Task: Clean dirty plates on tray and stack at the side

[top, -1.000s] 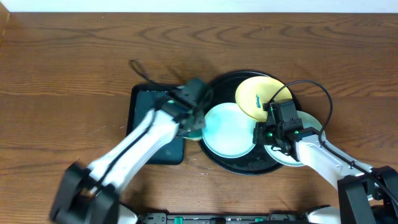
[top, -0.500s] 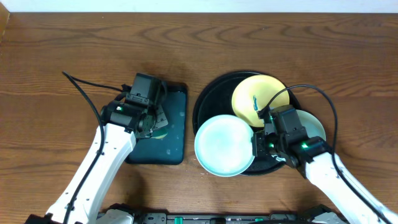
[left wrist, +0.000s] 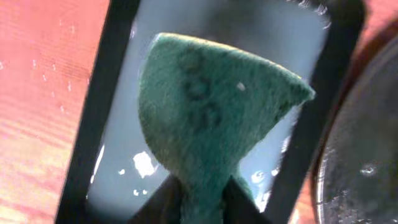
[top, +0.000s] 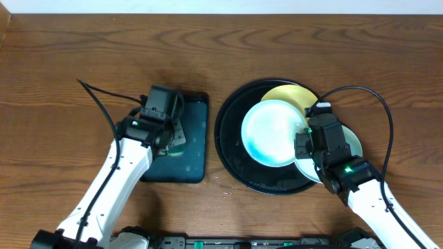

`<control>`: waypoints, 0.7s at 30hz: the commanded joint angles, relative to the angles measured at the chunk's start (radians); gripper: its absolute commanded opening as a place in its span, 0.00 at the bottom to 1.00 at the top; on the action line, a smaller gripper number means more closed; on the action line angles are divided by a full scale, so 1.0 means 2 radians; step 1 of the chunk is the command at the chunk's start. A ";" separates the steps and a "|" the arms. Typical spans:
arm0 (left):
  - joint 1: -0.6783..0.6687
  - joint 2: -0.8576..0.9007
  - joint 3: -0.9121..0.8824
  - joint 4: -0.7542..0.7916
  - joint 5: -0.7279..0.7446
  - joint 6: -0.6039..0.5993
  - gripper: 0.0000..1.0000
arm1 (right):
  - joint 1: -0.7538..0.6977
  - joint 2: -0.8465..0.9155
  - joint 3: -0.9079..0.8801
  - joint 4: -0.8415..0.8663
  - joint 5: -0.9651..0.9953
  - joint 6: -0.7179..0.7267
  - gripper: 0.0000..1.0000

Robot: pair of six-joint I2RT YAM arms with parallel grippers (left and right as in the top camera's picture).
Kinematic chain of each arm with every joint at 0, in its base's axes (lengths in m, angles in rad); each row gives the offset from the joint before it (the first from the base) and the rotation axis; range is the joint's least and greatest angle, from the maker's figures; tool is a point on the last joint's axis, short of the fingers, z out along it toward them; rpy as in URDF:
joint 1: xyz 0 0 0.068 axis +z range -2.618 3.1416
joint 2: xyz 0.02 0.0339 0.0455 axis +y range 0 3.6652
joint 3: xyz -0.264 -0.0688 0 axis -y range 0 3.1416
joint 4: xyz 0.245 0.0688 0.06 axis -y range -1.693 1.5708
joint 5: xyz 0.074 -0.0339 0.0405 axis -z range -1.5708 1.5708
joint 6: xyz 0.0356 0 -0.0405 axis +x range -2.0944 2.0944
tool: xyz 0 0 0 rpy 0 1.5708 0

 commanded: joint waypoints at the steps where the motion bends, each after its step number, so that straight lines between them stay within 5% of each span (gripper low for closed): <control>1: 0.003 0.001 -0.016 0.001 -0.008 0.011 0.30 | 0.012 -0.004 0.011 0.008 0.037 -0.044 0.01; 8: 0.003 -0.014 -0.011 0.001 0.023 0.011 0.62 | 0.069 -0.005 0.023 0.002 0.132 -0.065 0.01; 21: 0.003 -0.127 -0.006 -0.013 0.069 0.013 0.79 | 0.248 -0.005 0.080 -0.040 0.400 -0.089 0.01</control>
